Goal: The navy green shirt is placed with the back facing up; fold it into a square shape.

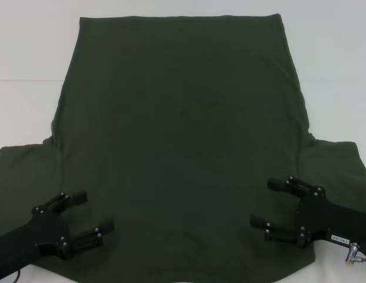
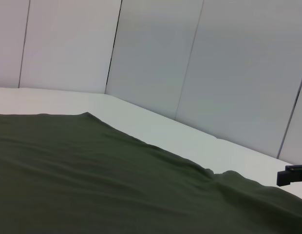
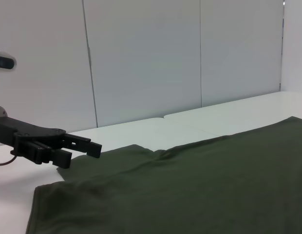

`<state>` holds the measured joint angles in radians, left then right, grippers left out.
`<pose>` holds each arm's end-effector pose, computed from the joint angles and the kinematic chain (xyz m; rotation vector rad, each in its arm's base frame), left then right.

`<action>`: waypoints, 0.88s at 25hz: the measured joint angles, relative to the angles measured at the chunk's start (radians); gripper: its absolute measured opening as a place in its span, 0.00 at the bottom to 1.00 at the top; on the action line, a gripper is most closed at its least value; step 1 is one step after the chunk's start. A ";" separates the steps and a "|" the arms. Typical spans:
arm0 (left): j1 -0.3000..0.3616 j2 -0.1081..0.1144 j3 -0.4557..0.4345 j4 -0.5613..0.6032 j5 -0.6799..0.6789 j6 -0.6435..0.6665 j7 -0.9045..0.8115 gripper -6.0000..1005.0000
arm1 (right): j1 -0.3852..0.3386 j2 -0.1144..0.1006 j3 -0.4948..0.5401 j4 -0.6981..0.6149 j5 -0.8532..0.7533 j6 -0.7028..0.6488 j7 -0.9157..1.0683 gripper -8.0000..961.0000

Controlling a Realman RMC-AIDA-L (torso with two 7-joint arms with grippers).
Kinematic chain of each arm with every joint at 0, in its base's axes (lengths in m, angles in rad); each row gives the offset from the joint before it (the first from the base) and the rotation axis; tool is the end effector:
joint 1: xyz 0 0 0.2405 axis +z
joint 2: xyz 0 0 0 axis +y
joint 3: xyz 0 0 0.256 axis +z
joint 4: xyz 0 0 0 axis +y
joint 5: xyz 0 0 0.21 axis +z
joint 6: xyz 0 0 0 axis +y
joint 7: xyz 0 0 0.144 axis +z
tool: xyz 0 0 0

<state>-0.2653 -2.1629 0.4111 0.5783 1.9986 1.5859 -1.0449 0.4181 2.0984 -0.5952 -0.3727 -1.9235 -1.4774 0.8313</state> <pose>-0.3355 0.2419 -0.0128 -2.3878 -0.7056 -0.7941 0.3061 0.2795 -0.0422 -2.5711 0.4061 0.7393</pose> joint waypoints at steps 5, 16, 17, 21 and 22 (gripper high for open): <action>0.000 0.000 0.000 0.000 0.000 0.000 0.000 0.94 | -0.001 0.000 0.000 0.000 0.000 0.000 0.000 0.97; -0.008 0.008 -0.033 0.011 -0.003 0.001 -0.177 0.94 | 0.001 0.000 0.000 0.002 0.000 0.000 0.000 0.97; -0.012 0.013 -0.034 0.017 -0.001 0.002 -0.239 0.94 | 0.001 0.000 0.000 0.002 0.000 0.000 0.000 0.97; -0.046 0.075 -0.019 0.050 0.048 0.018 -0.590 0.94 | 0.002 0.000 0.000 0.002 0.000 -0.002 0.000 0.97; -0.056 0.091 -0.018 0.056 0.062 0.027 -0.661 0.94 | 0.002 0.000 0.000 0.002 0.000 -0.003 0.001 0.97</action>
<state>-0.3209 -2.0714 0.3935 0.6343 2.0603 1.6133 -1.7058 0.4199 2.0984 -0.5952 -0.3711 -1.9236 -1.4799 0.8318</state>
